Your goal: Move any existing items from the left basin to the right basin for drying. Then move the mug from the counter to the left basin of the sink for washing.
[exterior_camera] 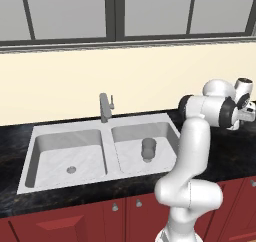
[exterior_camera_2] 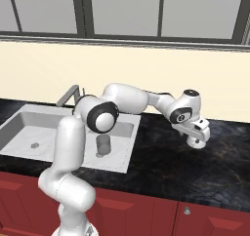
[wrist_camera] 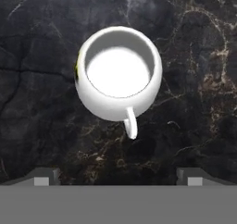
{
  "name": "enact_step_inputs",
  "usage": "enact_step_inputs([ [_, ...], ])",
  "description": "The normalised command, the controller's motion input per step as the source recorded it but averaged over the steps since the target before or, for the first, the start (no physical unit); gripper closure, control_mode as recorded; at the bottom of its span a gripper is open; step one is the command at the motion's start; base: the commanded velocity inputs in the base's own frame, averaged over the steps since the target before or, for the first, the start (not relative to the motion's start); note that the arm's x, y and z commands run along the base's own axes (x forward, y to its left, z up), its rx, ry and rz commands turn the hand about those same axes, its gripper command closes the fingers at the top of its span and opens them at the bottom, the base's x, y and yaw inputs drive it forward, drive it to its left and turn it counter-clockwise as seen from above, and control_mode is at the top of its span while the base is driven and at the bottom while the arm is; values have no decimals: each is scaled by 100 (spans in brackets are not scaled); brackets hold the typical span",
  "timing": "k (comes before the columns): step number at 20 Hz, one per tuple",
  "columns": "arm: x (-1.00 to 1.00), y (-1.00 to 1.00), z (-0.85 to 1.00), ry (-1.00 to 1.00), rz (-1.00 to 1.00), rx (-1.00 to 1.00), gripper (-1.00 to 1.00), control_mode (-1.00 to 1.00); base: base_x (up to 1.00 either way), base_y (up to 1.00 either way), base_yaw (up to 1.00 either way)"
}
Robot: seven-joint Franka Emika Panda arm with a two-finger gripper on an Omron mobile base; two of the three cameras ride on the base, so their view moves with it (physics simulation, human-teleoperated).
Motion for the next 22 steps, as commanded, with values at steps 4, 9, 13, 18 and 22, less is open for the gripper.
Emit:
enact_step_inputs([
  [4, 0, -5, -36, 0, -2, 0, -100, -100, 0, 0, 0],
  [9, 4, -9, -16, -2, 0, 0, -100, -100, 0, 0, 0],
  [13, 14, -21, -16, -1, 0, 0, -100, -100, 0, 0, 0],
  [18, 17, -17, -14, 0, 0, 1, -100, -100, 0, 0, 0],
  [22, 27, -10, -9, 0, 0, 0, -100, -100, 0, 0, 0],
])
